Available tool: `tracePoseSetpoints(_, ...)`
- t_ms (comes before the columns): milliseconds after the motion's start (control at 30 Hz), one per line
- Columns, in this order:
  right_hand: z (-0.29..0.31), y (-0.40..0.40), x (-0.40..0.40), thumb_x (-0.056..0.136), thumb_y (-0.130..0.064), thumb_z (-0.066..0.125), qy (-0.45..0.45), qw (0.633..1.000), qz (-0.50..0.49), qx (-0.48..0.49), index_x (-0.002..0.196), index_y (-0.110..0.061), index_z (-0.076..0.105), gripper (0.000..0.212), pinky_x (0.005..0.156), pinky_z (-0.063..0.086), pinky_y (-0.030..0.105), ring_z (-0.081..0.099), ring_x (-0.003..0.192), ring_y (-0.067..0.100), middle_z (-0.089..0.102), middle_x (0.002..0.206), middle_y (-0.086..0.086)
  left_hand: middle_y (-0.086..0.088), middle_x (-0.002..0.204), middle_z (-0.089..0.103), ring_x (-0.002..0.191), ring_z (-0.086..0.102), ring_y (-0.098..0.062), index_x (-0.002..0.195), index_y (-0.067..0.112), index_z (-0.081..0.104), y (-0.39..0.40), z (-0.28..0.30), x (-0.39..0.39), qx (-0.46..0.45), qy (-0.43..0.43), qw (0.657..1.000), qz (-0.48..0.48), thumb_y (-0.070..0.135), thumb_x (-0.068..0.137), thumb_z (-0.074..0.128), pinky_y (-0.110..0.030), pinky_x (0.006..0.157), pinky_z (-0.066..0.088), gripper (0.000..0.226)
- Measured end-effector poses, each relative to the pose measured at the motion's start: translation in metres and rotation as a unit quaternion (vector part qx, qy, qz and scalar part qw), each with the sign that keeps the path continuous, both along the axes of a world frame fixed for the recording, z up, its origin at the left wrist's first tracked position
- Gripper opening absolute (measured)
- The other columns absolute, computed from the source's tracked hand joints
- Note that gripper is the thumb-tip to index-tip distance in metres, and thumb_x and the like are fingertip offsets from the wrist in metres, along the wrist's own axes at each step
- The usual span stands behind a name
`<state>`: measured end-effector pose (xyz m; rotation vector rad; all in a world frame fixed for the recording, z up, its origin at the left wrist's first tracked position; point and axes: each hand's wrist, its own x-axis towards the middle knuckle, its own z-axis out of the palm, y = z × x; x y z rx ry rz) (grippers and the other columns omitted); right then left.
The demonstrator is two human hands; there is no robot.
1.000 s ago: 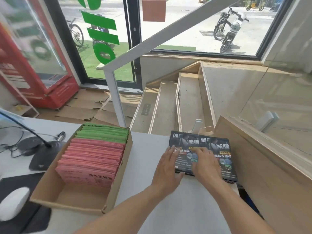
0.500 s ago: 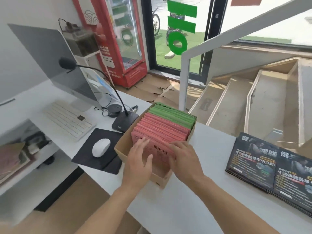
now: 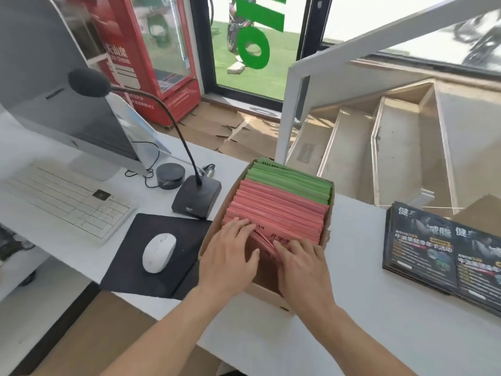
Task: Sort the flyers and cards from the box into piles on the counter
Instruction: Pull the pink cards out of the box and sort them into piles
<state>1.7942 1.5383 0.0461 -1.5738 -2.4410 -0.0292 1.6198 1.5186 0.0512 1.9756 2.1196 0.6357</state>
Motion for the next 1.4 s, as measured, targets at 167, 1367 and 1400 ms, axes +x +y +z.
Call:
tracePoseSetpoints(167, -0.002, -0.001, -0.001, 0.075, -0.012, 0.074, 0.006, 0.999, -0.052, 0.009, 0.105, -0.027, 0.077, 0.034, 0.078, 0.049, 0.038, 0.057, 0.092, 0.025, 0.064, 0.094, -0.002, 0.009, 0.159, 0.033, 0.151, 0.021, -0.008, 0.155, 0.030, 0.030, -0.003, 0.005, -0.002, -0.031, -0.030, 0.999, -0.011, 0.042, 0.095, 0.056, -0.026, 0.117, 0.028, 0.067)
tracePoseSetpoints(1367, 0.008, -0.009, -0.003, 0.085, -0.017, 0.062, 0.026, 0.996, -0.067, -0.053, 0.108, -0.026, 0.067, 0.025, 0.086, 0.043, 0.034, 0.065, 0.095, 0.017, 0.073, 0.102, -0.011, 0.002, 0.161, 0.031, 0.155, 0.006, -0.013, 0.146, 0.022, 0.049, -0.002, -0.002, -0.009, -0.041, -0.048, 0.996, -0.068, 0.042, 0.097, 0.056, -0.042, 0.122, 0.029, 0.053)
tracePoseSetpoints(1400, 0.008, -0.009, -0.002, 0.086, -0.017, 0.060, 0.025, 0.996, -0.067, -0.051, 0.107, -0.026, 0.067, 0.024, 0.085, 0.042, 0.034, 0.066, 0.094, 0.017, 0.073, 0.102, -0.011, 0.001, 0.161, 0.031, 0.155, 0.005, -0.015, 0.145, 0.021, 0.050, -0.002, -0.001, -0.009, -0.035, -0.042, 0.996, -0.073, 0.041, 0.097, 0.057, -0.043, 0.124, 0.023, 0.053)
